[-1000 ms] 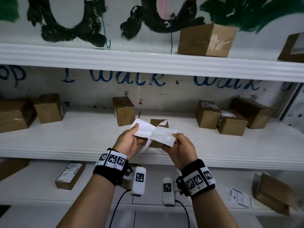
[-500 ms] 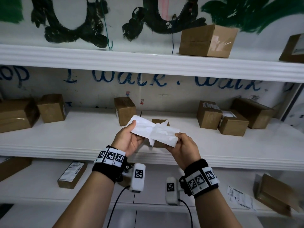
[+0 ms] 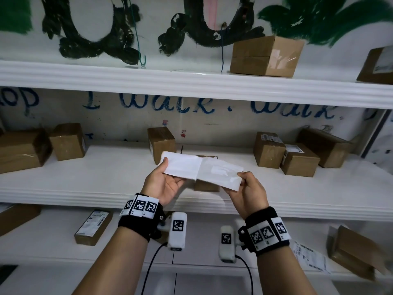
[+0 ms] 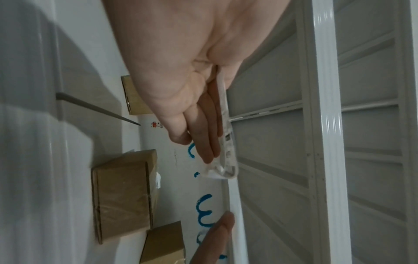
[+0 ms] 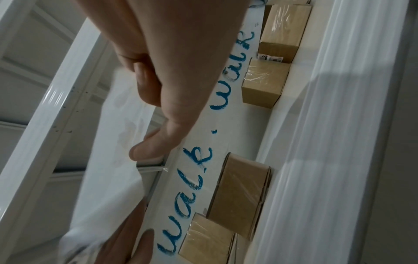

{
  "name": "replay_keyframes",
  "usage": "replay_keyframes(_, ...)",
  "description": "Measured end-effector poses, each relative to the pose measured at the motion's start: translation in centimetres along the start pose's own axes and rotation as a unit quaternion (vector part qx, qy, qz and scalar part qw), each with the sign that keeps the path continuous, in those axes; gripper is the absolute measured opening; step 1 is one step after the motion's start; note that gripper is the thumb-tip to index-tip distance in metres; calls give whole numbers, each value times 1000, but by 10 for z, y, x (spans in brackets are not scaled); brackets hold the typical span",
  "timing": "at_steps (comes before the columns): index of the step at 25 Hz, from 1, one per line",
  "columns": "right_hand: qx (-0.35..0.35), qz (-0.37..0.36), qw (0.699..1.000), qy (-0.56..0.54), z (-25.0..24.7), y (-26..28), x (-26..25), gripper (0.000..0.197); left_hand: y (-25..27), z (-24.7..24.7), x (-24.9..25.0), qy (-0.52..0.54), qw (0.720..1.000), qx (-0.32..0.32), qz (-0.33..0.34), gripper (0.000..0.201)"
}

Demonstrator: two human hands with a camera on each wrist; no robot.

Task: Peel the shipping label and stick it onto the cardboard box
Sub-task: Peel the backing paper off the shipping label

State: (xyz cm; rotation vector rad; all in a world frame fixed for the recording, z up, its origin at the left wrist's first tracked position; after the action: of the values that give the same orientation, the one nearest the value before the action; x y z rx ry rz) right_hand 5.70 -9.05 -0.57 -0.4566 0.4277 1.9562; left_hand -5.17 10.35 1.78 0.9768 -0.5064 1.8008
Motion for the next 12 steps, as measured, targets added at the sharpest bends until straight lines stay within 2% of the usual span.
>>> replay_keyframes(2,-14,17,1000,3,5,6,0,12,-1,-7,2,18,1000,7,1,38)
replay_keyframes(7,-20,12,1000,6,-1,3,-4,15,0,-10,1,37,999,8,-9,37)
replay_keyframes(9,-12,11,1000,18,-7,2,-3,16,0,-8,-1,41,999,14,-9,38)
replay_keyframes(12,38,-16,998,52,-14,-4,-11,18,-5,-5,6,14,999,29,4,40)
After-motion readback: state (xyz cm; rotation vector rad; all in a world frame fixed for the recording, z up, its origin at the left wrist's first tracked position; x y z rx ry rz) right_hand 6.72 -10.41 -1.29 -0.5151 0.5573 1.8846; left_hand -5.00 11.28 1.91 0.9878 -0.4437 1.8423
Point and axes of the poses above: each hand's wrist, its own y-axis away from the middle knuckle, its own z-axis out of the palm, x = y × z, the point moved 7 cm from there along -y, towards the middle knuckle, and after that the axes turned 13 degrees about -y, right-handed, at the moved point
